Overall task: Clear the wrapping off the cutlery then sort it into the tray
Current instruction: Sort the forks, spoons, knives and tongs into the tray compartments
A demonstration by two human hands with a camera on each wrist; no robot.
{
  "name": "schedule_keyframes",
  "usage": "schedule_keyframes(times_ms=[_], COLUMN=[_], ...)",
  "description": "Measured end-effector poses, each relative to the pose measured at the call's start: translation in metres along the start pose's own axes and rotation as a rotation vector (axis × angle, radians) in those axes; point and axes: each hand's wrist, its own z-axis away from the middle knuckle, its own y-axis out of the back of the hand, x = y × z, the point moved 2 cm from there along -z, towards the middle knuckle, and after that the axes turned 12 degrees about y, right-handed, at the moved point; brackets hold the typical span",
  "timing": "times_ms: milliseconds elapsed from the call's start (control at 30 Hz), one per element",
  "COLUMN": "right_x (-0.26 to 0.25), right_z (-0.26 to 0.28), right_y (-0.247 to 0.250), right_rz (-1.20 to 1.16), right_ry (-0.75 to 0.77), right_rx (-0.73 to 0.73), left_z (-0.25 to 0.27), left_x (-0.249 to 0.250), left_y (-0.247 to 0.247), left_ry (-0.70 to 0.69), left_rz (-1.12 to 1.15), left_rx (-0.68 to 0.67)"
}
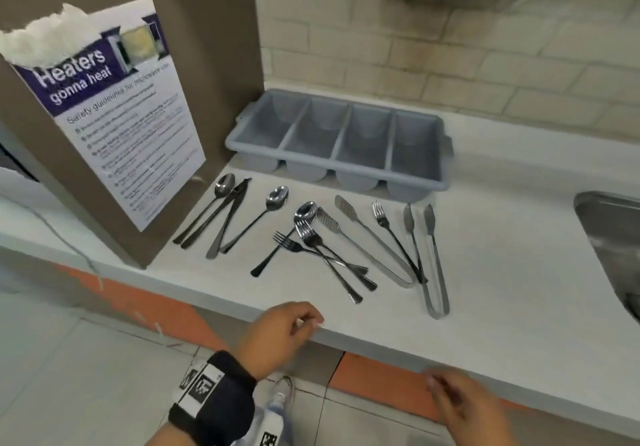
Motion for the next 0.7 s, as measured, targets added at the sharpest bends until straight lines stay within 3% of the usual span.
schedule_keyframes(times_ms=[167,233,333,400,467,567,700], right_x=[-0.041,-0.043,-0.040,-0.037,-0.039,-0.045,-0.058], right_z=[-0.110,-0.146,-0.188,-0.202,-0.210,-0.219,-0.215], right_y=[-0.028,-0.038,-0.054,-0.062,-0.067,-0.066,-0.035], right_rz=[0.048,0.146,0.222,0.344,0.526,0.548,0.344], right_ry=[0.021,0.032,-0.057,-0.131,-0.165,-0.135,-0.018], right_rx=[0.091,0.082,-0.015,-0.156,-0.273,-0.282,-0.217], left_z=[-0.080,-0.103,-0.127,-0.138,-0.148,-0.157,-0.160], left_x=[-0.022,-0.018,-0.004,0.004,0.007,0.005,-0.002], left_y=[0.064,0.072,0.061,0.048,0.040,0.034,0.034], left_ry=[-0.027,-0.048,-0.122,-0.165,-0.180,-0.105,-0.008], left_rz=[-0.052,-0.068,-0.147,-0.239,-0.324,-0.330,-0.248], left_rx=[0.146,0.080,-0.182,-0.300,-0.316,-0.304,-0.260])
